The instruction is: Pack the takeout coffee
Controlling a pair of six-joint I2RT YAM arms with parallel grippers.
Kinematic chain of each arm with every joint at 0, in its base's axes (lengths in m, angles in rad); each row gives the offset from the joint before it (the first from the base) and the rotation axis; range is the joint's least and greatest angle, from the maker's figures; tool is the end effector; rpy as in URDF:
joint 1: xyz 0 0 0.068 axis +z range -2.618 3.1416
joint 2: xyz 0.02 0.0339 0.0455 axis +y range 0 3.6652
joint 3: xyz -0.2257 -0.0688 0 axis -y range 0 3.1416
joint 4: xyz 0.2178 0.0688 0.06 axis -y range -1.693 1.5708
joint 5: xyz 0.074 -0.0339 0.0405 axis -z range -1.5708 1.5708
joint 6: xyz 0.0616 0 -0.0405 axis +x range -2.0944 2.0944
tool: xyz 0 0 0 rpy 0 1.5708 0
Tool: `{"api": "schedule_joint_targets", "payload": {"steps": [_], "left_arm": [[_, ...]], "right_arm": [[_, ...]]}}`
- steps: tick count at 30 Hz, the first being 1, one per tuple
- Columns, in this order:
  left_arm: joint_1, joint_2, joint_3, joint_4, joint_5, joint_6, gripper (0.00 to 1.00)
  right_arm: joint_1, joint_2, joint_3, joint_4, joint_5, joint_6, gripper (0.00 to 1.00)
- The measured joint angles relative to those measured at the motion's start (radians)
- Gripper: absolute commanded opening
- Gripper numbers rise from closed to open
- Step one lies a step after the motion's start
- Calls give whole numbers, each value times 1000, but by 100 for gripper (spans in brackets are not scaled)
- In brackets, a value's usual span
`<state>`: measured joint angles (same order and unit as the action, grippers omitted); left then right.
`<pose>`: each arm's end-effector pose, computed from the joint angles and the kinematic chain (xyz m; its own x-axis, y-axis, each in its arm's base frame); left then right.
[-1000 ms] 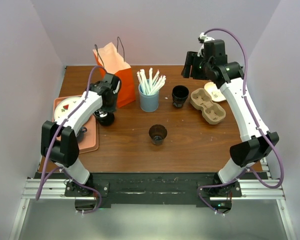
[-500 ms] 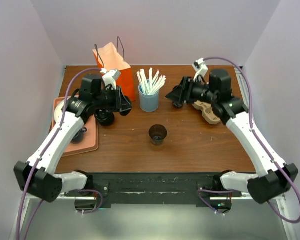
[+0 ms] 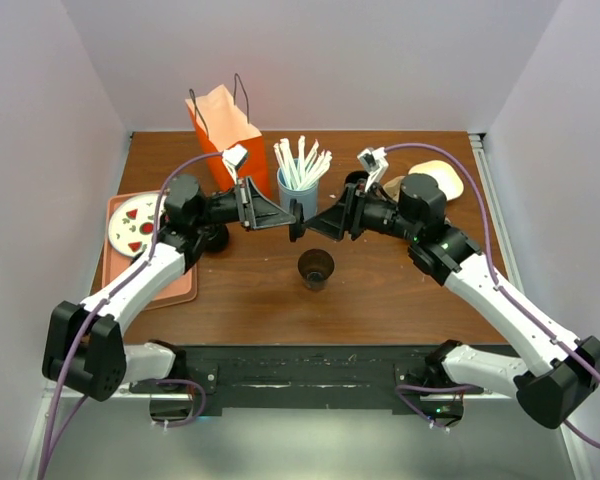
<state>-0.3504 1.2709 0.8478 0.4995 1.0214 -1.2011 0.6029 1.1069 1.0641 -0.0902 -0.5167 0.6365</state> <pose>0.2472 -0.1463 0.3025 -0.8860 -0.1946 -0.4210 0.4202 0.0473 -0.9062 0.2015 0.1757 0.3491 -0.6206 0.2002 -0.7581 -0.6559 0.3973 0.6418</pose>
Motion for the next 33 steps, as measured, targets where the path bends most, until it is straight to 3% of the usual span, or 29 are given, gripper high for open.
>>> {"api": "schedule_joint_targets", "payload": {"steps": [4, 9, 15, 27, 33], "left_arm": [[0, 2, -67, 320, 19, -212, 0], [0, 21, -75, 513, 23, -333, 0], [0, 21, -70, 553, 24, -337, 0], [0, 34, -70, 590, 22, -334, 0], [1, 46, -64, 599, 23, -333, 0]], "right_arm": [[-1, 21, 15, 2, 27, 39, 50], [-1, 31, 29, -47, 105, 64, 49], [-2, 31, 70, -111, 209, 130, 44], [-1, 59, 50, -74, 146, 261, 41], [12, 92, 29, -41, 103, 292, 33]]}}
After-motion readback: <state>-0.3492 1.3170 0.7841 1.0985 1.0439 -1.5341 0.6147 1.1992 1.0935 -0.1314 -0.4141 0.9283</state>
